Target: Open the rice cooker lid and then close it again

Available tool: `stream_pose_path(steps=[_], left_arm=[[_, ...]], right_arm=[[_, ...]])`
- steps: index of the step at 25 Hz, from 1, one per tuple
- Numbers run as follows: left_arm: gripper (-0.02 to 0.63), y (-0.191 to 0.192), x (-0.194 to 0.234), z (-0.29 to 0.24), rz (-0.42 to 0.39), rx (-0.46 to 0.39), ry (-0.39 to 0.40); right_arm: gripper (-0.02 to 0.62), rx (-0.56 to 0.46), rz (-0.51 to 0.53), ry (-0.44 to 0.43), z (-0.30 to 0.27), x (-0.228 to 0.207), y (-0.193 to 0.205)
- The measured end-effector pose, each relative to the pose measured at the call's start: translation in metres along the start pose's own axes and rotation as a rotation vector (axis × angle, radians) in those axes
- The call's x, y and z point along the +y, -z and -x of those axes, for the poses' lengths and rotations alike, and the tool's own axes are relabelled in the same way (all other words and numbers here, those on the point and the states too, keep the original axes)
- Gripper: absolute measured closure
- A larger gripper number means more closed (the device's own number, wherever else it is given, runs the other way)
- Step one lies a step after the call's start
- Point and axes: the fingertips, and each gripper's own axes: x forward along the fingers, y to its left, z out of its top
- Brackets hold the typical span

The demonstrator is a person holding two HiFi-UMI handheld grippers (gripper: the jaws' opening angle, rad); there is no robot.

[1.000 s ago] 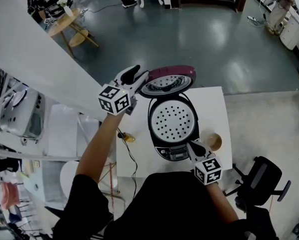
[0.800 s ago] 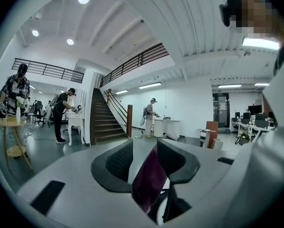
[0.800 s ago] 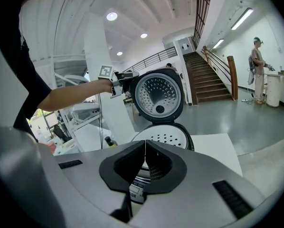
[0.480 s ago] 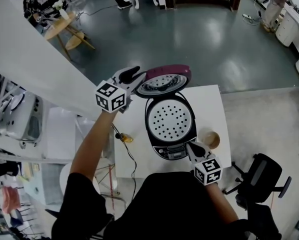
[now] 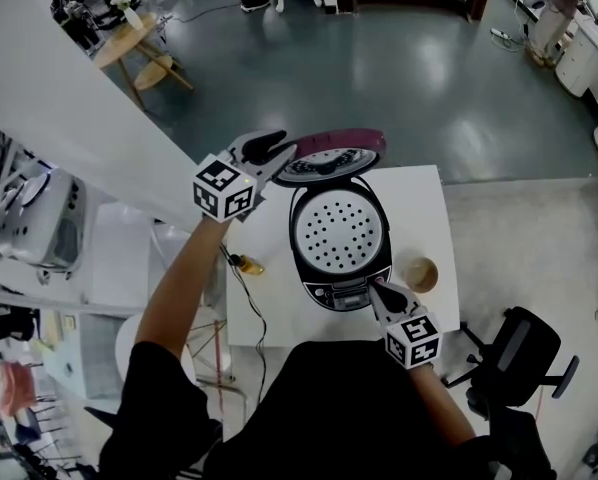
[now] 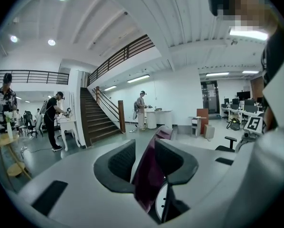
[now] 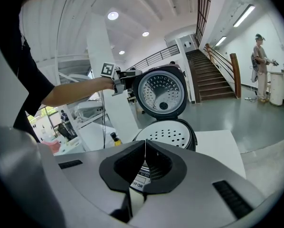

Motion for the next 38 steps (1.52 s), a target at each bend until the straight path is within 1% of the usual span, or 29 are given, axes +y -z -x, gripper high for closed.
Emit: stream_pose_path(steps=[8, 12, 19, 22, 32, 38], left_arm=[[0.5, 0.007, -0.034, 0.009, -0.072, 0.072, 0.042], [0.512, 0.012, -0.051, 0.013, -0.128, 0.108, 0.041], [0.531, 0.022, -0.075, 0.019, -0.185, 0.17, 0.045], [0.537, 0.026, -0.083, 0.021, -0.212, 0.199, 0.041], [0.541, 0.033, -0.1, 0.026, -0.25, 0.254, 0.017], [0.543, 0.042, -0.114, 0.029, -0.303, 0.286, -0.003]], right_arm=[[0.595, 0.005, 0.016, -0.027, 0.013, 0.008, 0.008], [0.594, 0.01, 0.025, -0.039, 0.021, 0.01, 0.014], [0.595, 0.012, 0.03, -0.06, 0.031, 0.01, 0.02], [0.594, 0.01, 0.034, -0.069, 0.034, 0.008, 0.021], [0.595, 0.013, 0.048, -0.103, 0.043, 0.001, 0.021], [0.595, 0.024, 0.059, -0.131, 0.046, -0.006, 0.024]])
